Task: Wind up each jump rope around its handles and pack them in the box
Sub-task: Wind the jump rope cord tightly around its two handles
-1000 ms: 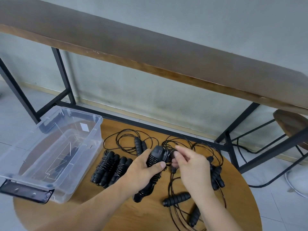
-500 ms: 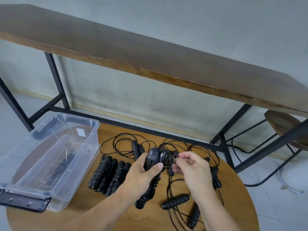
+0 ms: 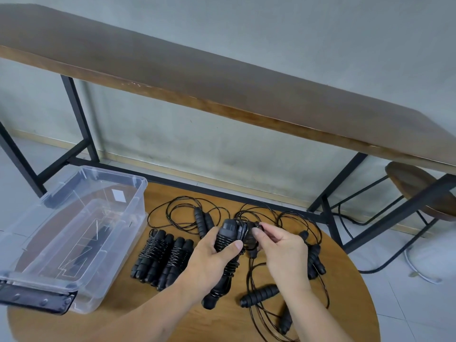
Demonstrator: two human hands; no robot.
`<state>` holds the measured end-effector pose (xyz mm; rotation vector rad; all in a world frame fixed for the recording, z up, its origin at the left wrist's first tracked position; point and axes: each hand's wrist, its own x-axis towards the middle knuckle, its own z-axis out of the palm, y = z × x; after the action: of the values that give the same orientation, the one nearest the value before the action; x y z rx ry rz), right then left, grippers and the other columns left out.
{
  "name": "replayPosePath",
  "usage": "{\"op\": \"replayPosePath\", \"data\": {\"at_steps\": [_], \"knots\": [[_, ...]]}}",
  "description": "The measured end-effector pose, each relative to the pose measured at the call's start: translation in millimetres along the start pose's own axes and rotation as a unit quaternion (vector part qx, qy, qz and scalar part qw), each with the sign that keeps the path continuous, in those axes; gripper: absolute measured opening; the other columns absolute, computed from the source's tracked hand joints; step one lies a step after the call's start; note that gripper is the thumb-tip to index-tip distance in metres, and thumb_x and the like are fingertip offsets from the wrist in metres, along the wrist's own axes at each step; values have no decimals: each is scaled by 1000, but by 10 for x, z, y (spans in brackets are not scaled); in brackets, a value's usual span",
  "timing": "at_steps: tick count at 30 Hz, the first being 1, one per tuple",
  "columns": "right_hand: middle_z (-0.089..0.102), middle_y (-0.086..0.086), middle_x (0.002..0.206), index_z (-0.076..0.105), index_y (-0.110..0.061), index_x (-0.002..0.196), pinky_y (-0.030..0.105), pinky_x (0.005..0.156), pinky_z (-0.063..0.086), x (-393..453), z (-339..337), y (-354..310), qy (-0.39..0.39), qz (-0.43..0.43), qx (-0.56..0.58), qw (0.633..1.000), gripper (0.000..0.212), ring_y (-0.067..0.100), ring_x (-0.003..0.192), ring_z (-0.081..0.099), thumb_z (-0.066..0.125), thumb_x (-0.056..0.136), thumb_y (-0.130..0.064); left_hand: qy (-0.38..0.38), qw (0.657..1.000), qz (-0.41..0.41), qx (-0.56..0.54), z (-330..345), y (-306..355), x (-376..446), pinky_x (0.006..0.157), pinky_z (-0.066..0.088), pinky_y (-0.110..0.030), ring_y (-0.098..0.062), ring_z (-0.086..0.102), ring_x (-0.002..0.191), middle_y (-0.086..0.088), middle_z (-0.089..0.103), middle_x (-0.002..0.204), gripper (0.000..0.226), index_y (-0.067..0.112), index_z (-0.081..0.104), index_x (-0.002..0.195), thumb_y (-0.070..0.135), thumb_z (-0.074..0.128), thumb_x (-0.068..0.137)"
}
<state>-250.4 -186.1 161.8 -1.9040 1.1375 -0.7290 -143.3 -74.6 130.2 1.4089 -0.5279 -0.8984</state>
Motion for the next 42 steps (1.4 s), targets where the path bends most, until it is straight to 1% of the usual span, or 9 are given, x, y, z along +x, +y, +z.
{"op": "replayPosePath", "data": {"at_steps": [8, 11, 15, 19, 25, 30, 33, 37, 42], "knots": [[71, -8, 85, 76, -24, 107, 33, 71, 59, -62, 60, 152, -28, -7, -2, 1000, 18, 11, 64, 67, 65, 93, -20, -2, 1000, -17, 22, -15, -26, 40, 83, 56, -48, -30, 71, 87, -8, 71, 88, 17, 22, 64, 106, 28, 69, 91], [71, -8, 83, 75, -26, 106, 23, 67, 57, -82, 50, 166, -36, 12, 23, 999, 18, 10, 62, 66, 65, 94, -20, -7, 999, -19, 46, -1, -29, 63, 86, 56, -47, -27, 70, 88, -1, 73, 86, 16, 27, 64, 104, 31, 70, 90], [73, -6, 71, 75, -30, 101, 22, 65, 57, -68, 42, 150, -61, 98, 89, 989, 14, 11, 57, 67, 69, 91, -22, -6, 997, -18, 72, 19, -100, 47, 90, 54, -48, -21, 69, 89, 11, 73, 86, 17, 34, 62, 106, 35, 69, 90], [73, 2, 68, 77, -16, 90, 29, 63, 60, -87, 41, 157, -42, 165, 162, 972, 4, 12, 55, 64, 74, 86, -15, -7, 995, -7, 102, 35, -142, 37, 85, 54, -51, -30, 67, 87, 6, 71, 81, 15, 39, 61, 98, 39, 71, 86], [73, 0, 65, 78, -16, 88, 18, 58, 56, -134, -4, 165, -34, 114, 99, 988, 4, 13, 58, 70, 74, 86, -16, -10, 981, 12, 191, 76, -184, -4, 79, 54, -42, -24, 65, 81, -4, 71, 88, 17, 40, 54, 104, 41, 66, 91], [73, 0, 67, 78, -16, 92, 13, 57, 53, -149, -39, 145, -48, 94, 83, 991, 7, 11, 59, 70, 73, 87, -16, -3, 981, 10, 194, 103, -205, -42, 83, 55, -44, -20, 66, 85, 1, 70, 90, 19, 41, 54, 106, 40, 66, 91], [73, -5, 66, 77, -25, 96, 19, 67, 57, -177, -36, 172, -47, 75, 56, 995, 11, 7, 64, 70, 70, 89, -21, 3, 976, 19, 216, 123, -206, -46, 78, 55, -38, -16, 64, 78, 4, 69, 88, 19, 40, 53, 107, 41, 64, 92], [73, -11, 74, 77, -24, 106, 23, 75, 56, -250, -6, 175, -45, 31, 18, 998, 22, 6, 75, 69, 70, 88, -35, 25, 962, 45, 268, 175, -179, -81, 49, 35, -17, -6, 43, 47, 7, 54, 62, 17, 37, 50, 106, 40, 61, 93], [73, -12, 79, 77, -22, 107, 14, 69, 52, -231, -16, 162, -48, 57, 16, 997, 25, 4, 77, 69, 70, 88, -36, 31, 939, 75, 335, 214, -108, -127, 51, 33, -11, -1, 49, 57, 13, 53, 67, 23, 35, 50, 113, 39, 61, 94]]}}
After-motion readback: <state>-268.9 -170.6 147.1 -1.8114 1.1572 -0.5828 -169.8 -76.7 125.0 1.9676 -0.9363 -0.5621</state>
